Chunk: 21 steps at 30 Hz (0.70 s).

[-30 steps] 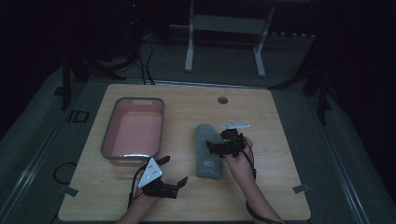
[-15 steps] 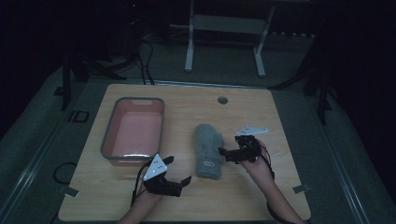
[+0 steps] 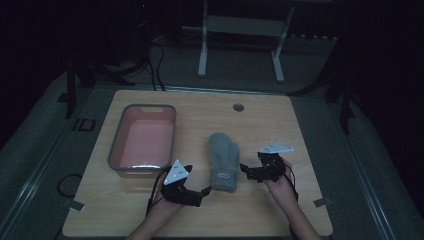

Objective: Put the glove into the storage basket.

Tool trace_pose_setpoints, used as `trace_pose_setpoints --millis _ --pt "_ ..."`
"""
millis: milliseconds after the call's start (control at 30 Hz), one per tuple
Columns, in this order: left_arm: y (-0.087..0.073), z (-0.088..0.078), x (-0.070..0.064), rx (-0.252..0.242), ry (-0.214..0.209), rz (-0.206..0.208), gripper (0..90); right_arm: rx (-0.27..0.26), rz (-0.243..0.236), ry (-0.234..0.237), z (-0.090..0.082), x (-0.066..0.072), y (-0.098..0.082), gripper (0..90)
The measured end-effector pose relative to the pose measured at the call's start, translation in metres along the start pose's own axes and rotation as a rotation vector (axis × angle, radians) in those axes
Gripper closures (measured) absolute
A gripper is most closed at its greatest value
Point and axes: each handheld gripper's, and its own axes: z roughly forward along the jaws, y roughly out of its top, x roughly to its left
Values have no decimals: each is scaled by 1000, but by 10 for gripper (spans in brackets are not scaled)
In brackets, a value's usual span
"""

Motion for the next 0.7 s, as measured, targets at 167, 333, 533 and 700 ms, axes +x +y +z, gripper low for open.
trace_pose_setpoints --millis 167,333,533,700 --pt "19 5 4 0 19 2 39 -95 -59 37 -3 -6 2 144" --pt "39 19 7 8 19 12 56 -21 24 37 -1 -7 10 120" --pt "53 43 15 54 44 -2 124 -2 48 69 10 -4 18 146" --pt "56 65 24 173 130 -11 198 14 60 72 26 4 19 333"
